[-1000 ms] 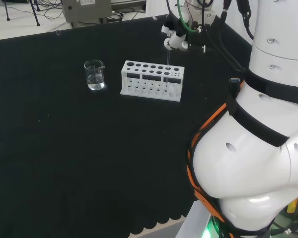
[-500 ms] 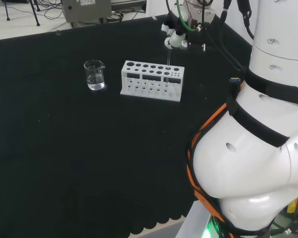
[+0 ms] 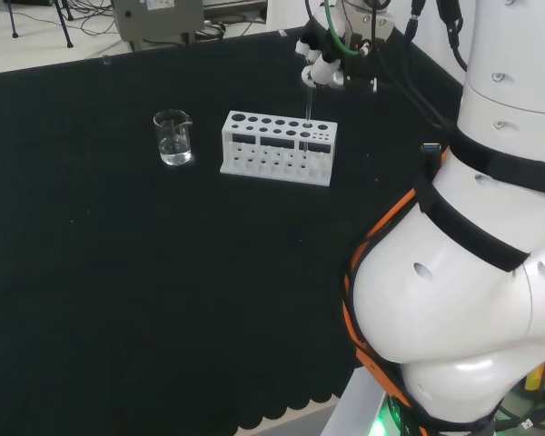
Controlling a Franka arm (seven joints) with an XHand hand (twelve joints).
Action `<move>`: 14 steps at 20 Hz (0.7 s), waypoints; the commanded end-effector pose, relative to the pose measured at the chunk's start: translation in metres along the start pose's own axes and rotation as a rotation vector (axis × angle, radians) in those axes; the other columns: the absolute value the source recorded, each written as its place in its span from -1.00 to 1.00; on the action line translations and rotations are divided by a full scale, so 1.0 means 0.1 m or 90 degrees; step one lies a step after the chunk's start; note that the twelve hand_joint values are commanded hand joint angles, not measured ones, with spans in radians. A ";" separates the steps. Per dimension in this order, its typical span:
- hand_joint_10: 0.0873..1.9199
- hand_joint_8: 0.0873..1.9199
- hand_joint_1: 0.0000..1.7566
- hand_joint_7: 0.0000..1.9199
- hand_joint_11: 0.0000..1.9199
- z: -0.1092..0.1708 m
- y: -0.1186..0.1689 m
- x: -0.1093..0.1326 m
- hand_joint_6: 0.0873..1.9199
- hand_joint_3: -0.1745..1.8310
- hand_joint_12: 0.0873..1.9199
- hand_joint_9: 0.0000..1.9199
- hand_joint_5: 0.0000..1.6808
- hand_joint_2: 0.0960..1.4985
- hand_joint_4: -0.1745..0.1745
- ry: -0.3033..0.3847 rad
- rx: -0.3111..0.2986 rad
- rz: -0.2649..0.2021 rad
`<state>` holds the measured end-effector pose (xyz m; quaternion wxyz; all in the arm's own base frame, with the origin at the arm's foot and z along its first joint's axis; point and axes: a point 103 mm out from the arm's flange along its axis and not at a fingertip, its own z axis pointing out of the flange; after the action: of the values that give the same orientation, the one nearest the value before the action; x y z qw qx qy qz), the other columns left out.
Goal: Put the glass rod back on the white test tube rack.
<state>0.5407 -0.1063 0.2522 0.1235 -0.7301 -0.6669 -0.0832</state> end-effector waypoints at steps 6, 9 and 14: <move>-0.10 -0.18 0.62 -0.09 1.00 -0.18 -0.10 0.10 -0.01 0.12 -0.06 0.88 -0.23 -0.59 -1.00 0.002 0.005 -0.004; -0.10 -0.18 0.62 -0.09 1.00 -0.22 -0.14 0.14 -0.01 0.12 -0.05 0.88 -0.24 -0.60 -1.00 0.001 0.003 -0.012; -0.10 -0.18 0.62 -0.10 1.00 -0.28 -0.17 0.19 -0.01 0.13 -0.05 0.88 -0.25 -0.61 -1.00 0.006 -0.001 -0.021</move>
<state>0.5297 -0.0983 0.2816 0.1228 -0.7231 -0.6743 -0.0864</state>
